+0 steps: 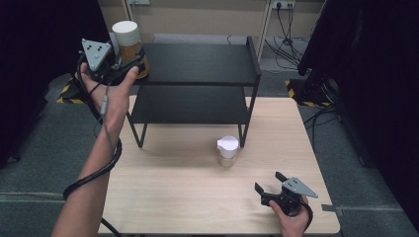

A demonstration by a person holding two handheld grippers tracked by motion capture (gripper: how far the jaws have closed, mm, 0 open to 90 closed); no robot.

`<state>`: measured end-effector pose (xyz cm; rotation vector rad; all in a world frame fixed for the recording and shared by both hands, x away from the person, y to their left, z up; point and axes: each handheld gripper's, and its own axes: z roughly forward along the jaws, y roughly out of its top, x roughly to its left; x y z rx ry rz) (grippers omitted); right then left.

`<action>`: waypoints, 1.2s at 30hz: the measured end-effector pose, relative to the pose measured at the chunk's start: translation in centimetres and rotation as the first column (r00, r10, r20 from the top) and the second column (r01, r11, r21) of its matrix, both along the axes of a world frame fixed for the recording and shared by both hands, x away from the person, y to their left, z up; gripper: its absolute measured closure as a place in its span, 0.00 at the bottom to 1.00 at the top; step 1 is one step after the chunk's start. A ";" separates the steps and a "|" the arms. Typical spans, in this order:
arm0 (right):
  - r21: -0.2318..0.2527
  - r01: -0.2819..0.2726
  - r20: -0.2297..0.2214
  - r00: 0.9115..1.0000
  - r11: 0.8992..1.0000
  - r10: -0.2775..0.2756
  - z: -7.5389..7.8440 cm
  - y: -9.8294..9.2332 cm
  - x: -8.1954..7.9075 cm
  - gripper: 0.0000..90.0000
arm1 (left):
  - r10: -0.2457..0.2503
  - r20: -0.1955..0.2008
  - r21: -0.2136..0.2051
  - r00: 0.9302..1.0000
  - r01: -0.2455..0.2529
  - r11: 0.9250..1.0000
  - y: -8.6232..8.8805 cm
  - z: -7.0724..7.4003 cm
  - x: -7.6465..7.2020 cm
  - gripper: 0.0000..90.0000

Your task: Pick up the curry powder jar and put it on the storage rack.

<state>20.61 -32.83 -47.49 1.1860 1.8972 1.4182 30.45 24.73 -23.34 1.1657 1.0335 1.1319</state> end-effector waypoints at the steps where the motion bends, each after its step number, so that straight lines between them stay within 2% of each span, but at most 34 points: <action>1: 0.000 0.000 0.000 1.000 1.000 0.000 0.0 0.0 0.0 0.05 | -0.003 0.005 0.000 1.000 0.003 1.000 0.1 -0.2 -0.2 0.17; 3: 0.001 0.000 -0.001 1.000 1.000 0.000 0.0 0.0 0.0 0.05 | -0.012 0.016 -0.011 1.000 0.012 1.000 0.2 -0.7 -0.6 0.17; 10: 0.000 0.001 0.000 1.000 1.000 -0.001 0.0 0.0 0.0 0.05 | -0.022 0.039 -0.003 0.999 0.022 1.000 0.2 -2.2 -1.6 0.17; 20: 0.000 -0.001 0.000 1.000 1.000 0.001 0.0 0.0 0.0 0.05 | -0.050 0.050 -0.006 0.998 0.050 0.999 0.4 -4.6 -2.9 0.17; 25: 0.000 -0.002 0.000 1.000 1.000 0.002 0.0 0.0 0.0 0.05 | -0.059 0.063 0.018 0.996 0.058 0.998 0.4 -5.9 -3.8 0.17; 32: -0.001 -0.002 0.001 1.000 1.000 0.002 0.0 0.1 0.0 0.05 | -0.074 0.061 0.038 0.995 0.072 0.997 0.4 -7.4 -4.9 0.17; 36: -0.003 -0.002 0.002 1.000 1.000 0.002 0.0 0.1 0.0 0.05 | -0.085 0.059 0.037 0.995 0.083 0.996 0.4 -8.5 -5.5 0.17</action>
